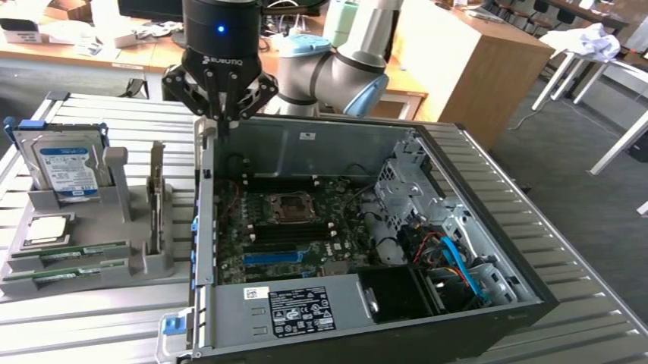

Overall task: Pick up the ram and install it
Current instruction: 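Reach for the ram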

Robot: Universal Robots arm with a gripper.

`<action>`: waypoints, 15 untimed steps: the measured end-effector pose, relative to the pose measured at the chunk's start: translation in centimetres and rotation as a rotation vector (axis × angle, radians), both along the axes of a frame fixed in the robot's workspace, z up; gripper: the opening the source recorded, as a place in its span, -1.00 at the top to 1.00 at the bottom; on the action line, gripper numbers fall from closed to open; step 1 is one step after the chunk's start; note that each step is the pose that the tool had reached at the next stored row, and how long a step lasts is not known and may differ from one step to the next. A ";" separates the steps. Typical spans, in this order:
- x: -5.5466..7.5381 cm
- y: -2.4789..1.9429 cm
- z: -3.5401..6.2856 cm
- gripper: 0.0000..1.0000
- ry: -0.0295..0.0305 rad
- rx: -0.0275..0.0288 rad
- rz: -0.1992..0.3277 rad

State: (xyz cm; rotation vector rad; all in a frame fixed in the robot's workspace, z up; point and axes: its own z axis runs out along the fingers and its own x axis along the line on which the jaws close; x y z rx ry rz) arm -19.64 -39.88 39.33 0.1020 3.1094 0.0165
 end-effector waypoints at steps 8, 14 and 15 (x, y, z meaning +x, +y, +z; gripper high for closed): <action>-0.7 0.00 0.00 0.80 0.0000 0.0000 0.000; -1.1 0.00 -0.01 0.80 0.0000 0.0000 0.000; -1.2 0.00 -0.01 0.80 0.0000 0.0000 0.000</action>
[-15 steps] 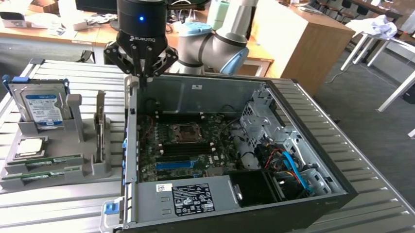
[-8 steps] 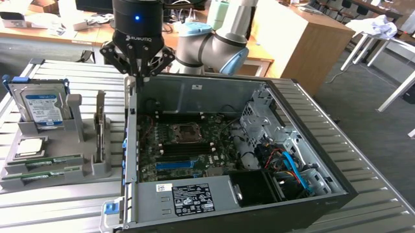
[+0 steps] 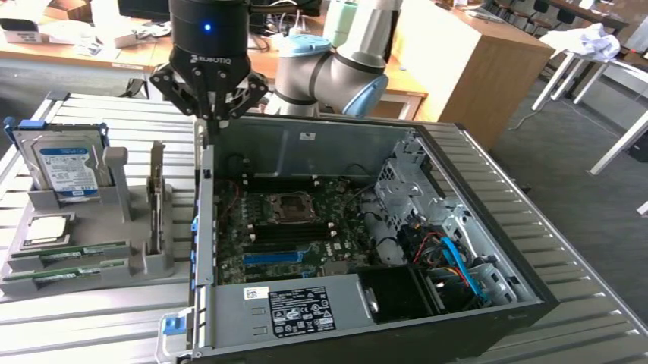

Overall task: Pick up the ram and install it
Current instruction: 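Reach for the ram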

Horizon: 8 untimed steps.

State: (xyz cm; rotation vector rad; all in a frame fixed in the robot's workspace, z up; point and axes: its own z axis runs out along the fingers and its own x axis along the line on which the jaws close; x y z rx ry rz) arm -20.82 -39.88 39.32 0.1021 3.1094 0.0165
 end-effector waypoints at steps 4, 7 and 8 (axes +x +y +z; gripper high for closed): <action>-0.3 0.00 0.00 0.80 0.0000 0.0000 0.000; -0.5 0.00 0.00 0.80 0.0000 0.0000 0.000; -0.5 0.00 0.00 0.80 0.0000 -0.0001 0.000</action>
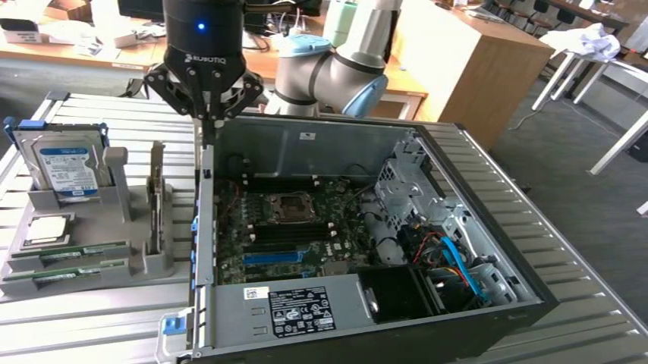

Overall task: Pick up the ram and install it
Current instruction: 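Reach for the ram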

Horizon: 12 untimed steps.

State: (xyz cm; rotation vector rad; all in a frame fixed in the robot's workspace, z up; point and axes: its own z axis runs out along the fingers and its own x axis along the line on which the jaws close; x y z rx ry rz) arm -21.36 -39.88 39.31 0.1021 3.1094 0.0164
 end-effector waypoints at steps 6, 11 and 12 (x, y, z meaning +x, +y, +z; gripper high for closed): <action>-0.4 0.00 0.00 0.80 0.0000 0.0001 0.000; -0.7 0.00 -0.01 0.80 0.0000 0.0001 0.000; -0.8 0.00 -0.01 0.80 0.0001 0.0000 0.000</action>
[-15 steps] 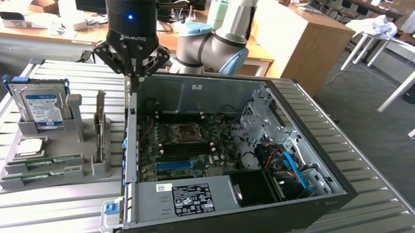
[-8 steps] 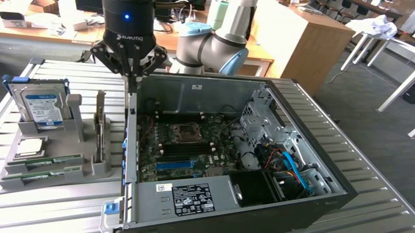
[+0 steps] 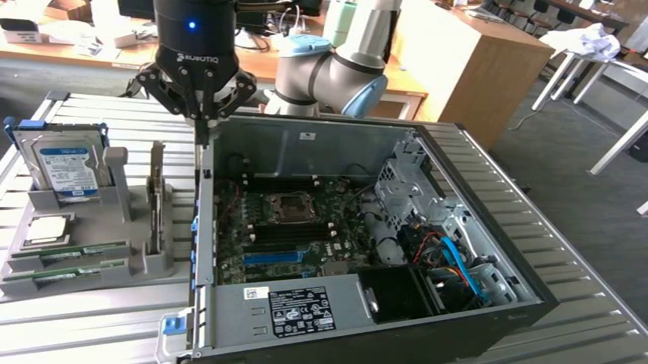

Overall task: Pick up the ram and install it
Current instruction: 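Reach for the ram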

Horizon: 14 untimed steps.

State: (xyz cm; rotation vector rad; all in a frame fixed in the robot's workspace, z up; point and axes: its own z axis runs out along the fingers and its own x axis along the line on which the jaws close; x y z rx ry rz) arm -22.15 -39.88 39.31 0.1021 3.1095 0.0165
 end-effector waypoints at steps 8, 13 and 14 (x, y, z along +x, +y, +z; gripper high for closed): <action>-0.6 0.00 0.00 0.80 -0.0001 0.0000 0.000; -1.0 0.00 0.00 0.80 0.0000 0.0000 0.000; -1.1 0.00 -0.01 0.80 -0.0001 0.0000 0.000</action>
